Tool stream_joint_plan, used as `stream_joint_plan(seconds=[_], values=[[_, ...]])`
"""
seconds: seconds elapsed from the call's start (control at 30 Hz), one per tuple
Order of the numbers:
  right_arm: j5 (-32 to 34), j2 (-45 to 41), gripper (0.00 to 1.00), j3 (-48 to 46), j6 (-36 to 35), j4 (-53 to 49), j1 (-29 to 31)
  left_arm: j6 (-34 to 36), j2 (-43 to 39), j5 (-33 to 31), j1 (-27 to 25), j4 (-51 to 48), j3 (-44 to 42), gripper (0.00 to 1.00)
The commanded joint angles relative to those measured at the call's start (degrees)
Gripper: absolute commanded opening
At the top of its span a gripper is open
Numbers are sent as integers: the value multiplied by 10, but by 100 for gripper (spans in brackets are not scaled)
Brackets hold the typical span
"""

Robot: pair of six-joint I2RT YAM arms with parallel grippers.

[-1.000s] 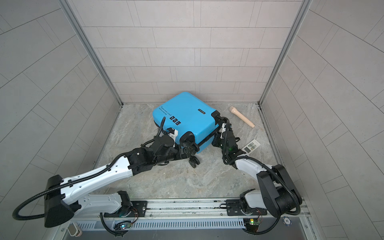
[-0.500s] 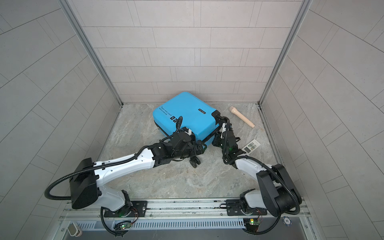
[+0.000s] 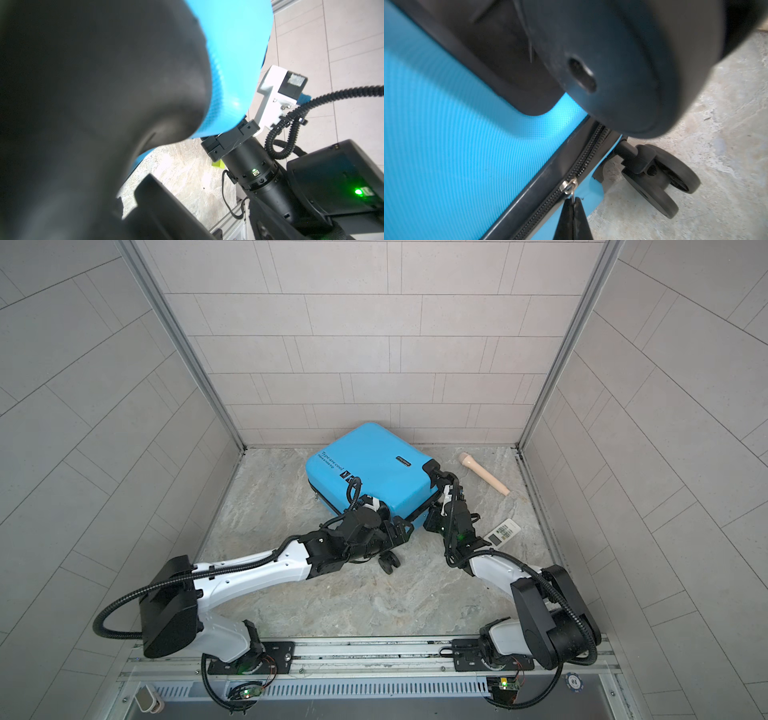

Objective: Pack the luggage

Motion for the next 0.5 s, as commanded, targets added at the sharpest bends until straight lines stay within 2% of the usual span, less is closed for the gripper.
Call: stream_joint_plan(seconds=[0.0,0.13,0.47], values=[[-4,9,0,-1,-4,-41,-1,-20,-43,-74,13,53,-12,98],[-5,10,0,1,-5,-38,-1,-33,-79,-81,12,22,-33,98],[-9,14,0,-1,-4,-29,-1,-34,-141,-35,11,-96,-68,99]])
